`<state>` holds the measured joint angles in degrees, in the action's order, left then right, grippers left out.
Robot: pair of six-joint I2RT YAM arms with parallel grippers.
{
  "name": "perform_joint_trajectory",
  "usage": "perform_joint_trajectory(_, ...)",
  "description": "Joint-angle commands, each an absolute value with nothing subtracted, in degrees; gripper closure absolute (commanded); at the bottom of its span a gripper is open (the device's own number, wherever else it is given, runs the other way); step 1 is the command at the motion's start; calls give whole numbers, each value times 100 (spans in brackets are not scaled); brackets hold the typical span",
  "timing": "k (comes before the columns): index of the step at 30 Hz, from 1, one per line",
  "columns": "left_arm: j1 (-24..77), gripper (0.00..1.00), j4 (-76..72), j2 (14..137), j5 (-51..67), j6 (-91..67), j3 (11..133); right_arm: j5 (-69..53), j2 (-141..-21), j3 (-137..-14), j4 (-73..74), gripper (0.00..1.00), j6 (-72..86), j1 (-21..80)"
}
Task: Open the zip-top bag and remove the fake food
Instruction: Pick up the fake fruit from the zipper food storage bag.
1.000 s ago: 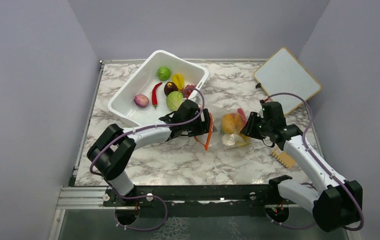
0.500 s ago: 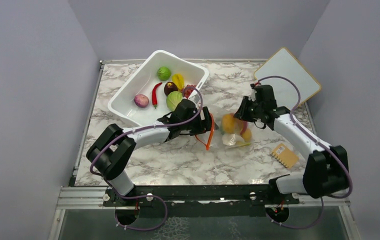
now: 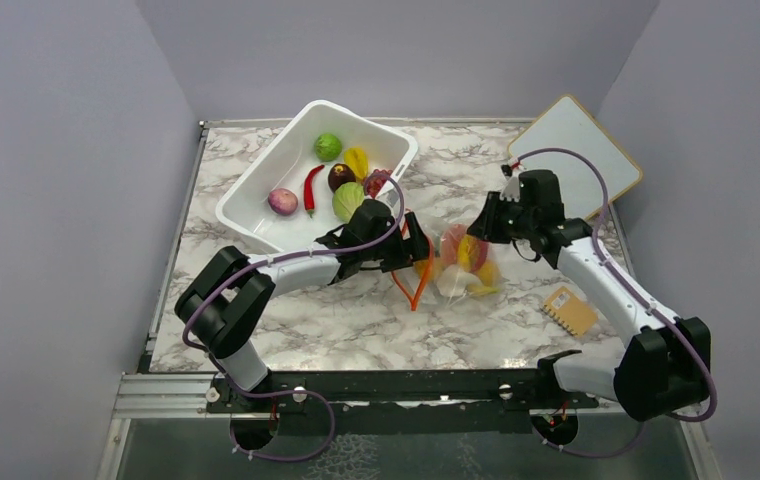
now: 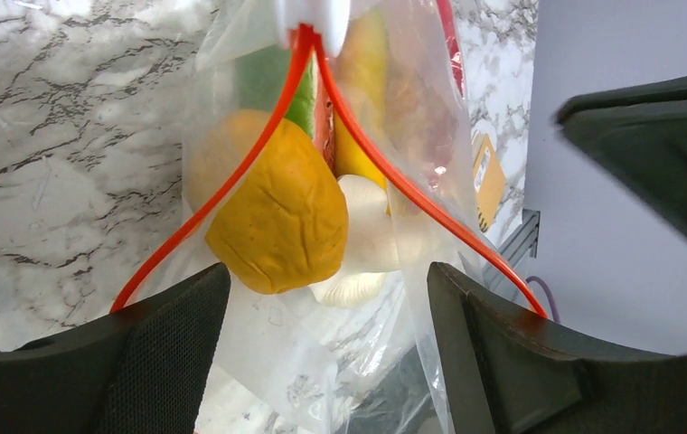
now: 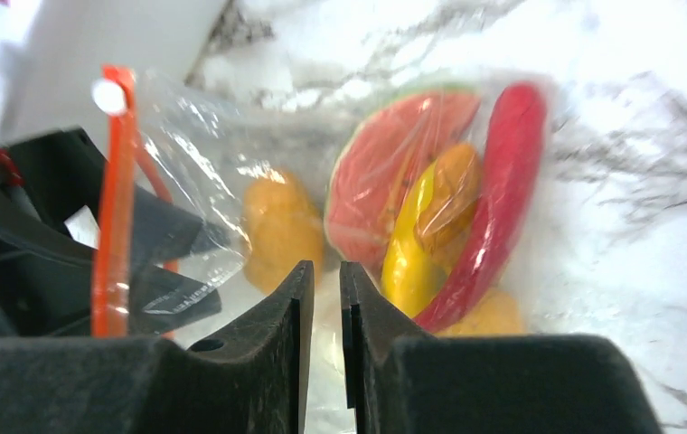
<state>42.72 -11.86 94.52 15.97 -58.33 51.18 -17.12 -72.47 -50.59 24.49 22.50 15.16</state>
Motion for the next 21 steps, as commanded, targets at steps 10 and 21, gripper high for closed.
perform_joint_trajectory(10, 4303, 18, -243, 9421, 1056, -5561, 5184, -1351, -6160, -4366, 1831, 56, 3166, 1502)
perform_joint_trajectory(21, 4456, 25, 38, 9877, 939, -5669, 5803, 12, -5116, -3766, 2345, 33, 3861, 1500)
